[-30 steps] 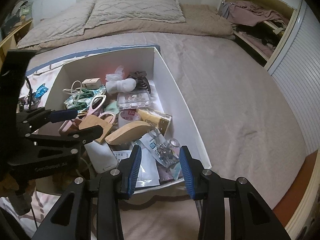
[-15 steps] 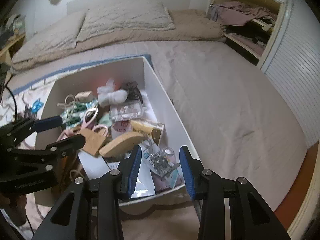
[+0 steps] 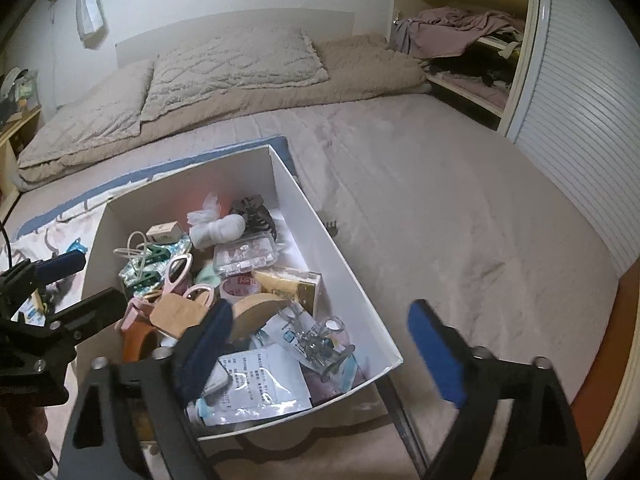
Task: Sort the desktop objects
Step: 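Move both open tools back from the box toward the pile on the blanket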
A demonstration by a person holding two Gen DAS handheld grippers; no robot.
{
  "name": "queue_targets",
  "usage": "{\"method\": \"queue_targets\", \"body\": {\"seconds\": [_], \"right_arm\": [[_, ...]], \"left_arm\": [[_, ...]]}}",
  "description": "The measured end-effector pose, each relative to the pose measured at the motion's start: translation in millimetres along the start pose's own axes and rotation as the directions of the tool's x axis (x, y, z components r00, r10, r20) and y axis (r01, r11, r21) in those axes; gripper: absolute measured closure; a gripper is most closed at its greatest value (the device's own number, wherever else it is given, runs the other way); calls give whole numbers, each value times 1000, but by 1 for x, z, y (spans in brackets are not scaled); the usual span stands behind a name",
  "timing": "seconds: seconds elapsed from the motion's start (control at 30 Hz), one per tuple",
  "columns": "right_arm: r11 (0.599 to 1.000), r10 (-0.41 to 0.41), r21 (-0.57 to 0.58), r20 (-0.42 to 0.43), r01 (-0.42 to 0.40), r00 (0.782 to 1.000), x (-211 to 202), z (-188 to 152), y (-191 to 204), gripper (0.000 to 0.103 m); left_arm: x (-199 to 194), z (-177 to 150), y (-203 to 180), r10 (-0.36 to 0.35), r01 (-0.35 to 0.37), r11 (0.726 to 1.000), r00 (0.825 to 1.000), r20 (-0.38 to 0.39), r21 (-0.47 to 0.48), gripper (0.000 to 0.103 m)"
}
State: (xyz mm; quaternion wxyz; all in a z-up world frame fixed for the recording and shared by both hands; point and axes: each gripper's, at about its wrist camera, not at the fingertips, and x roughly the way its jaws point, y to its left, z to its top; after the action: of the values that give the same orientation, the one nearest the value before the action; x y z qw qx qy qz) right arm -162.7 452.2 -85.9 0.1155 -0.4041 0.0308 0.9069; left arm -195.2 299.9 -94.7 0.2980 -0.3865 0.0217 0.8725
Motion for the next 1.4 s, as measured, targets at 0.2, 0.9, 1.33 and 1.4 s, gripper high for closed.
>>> {"method": "queue_targets", "body": {"seconds": [0.2,0.9,1.33,1.4], "right_arm": [[1000,-1,7,34,0,999,-4,2,1,0],[1000,2,-5,94,-1,996,-16,8,18,0],[999,43,-27,108,-41,993,-18,15,49,0],[998,48,-33,113,-45,992,-19,16,55,0]], "left_arm": [[-10,2,5,16,-16,1000,999,32,-13,1],[-34,5,30,73,-72,997,995,66,-20,1],[-53,6,57,123,-119,992,989,85,-49,1],[-56,6,62,140,-136,990,986,90,-49,1]]}}
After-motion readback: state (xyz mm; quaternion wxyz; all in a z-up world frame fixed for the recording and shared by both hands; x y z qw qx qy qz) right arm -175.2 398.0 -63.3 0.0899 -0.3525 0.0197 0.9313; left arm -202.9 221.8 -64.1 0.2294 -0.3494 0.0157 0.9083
